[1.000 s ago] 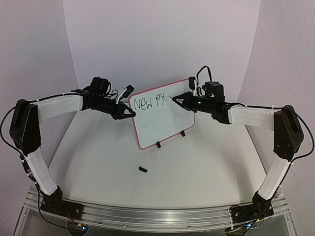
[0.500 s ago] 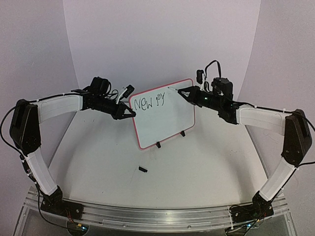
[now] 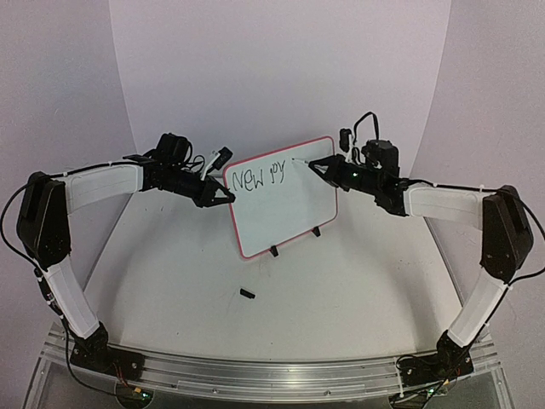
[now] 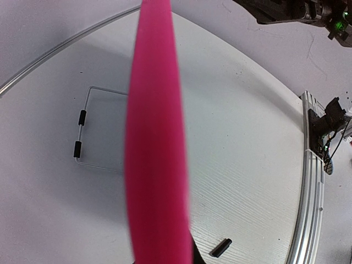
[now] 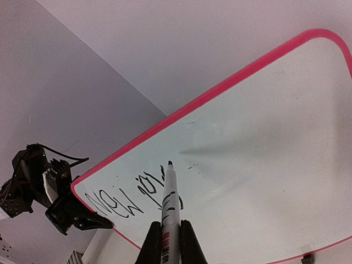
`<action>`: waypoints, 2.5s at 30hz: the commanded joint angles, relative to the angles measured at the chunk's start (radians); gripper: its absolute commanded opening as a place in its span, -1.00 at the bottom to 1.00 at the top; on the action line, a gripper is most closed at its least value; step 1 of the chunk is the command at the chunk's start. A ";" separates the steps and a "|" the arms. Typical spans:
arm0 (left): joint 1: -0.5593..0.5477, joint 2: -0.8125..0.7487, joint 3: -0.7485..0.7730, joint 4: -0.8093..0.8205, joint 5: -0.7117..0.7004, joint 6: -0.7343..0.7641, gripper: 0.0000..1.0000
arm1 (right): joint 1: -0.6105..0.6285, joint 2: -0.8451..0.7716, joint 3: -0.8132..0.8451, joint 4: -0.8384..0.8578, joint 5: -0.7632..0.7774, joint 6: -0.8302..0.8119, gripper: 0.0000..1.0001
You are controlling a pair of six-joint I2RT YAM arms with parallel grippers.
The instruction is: Write a sentence on the whiteboard
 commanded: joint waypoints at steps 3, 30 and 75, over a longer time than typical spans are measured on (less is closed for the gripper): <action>-0.023 0.021 0.005 -0.106 -0.010 0.035 -1.00 | -0.005 0.031 0.047 0.052 -0.027 0.016 -1.00; -0.023 0.029 0.008 -0.105 -0.010 0.035 -1.00 | -0.010 0.093 0.067 0.058 -0.112 0.026 -1.00; -0.029 0.013 0.006 -0.109 -0.012 0.037 -1.00 | -0.009 0.029 0.009 -0.037 -0.083 -0.035 -1.00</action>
